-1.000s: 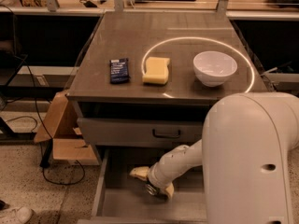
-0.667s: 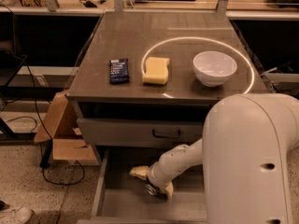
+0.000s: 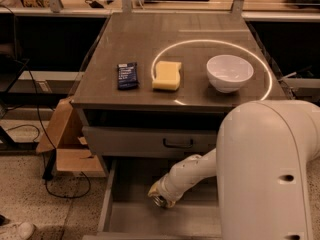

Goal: Pick green can from middle drawer and place on counter

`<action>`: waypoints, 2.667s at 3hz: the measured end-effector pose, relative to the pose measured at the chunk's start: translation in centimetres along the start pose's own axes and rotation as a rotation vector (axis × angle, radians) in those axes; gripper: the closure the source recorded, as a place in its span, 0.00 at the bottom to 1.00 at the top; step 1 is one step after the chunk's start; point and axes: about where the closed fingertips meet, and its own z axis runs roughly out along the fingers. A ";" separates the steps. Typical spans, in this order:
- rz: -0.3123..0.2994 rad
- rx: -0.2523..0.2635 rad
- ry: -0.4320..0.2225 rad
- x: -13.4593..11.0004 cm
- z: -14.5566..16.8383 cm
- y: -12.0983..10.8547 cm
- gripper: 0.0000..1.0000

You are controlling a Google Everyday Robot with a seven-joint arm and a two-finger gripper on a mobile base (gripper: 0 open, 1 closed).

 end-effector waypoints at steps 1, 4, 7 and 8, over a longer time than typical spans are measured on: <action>0.000 0.000 0.000 0.0 0.0 0.0 0.71; 0.023 -0.002 -0.010 0.2 -0.9 -1.3 1.00; 0.123 -0.004 -0.015 3.1 -6.1 -7.1 1.00; 0.125 -0.015 -0.043 2.2 -6.4 -6.9 1.00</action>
Offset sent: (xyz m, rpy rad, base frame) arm 0.0000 0.0000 0.0000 0.0000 0.0000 0.0000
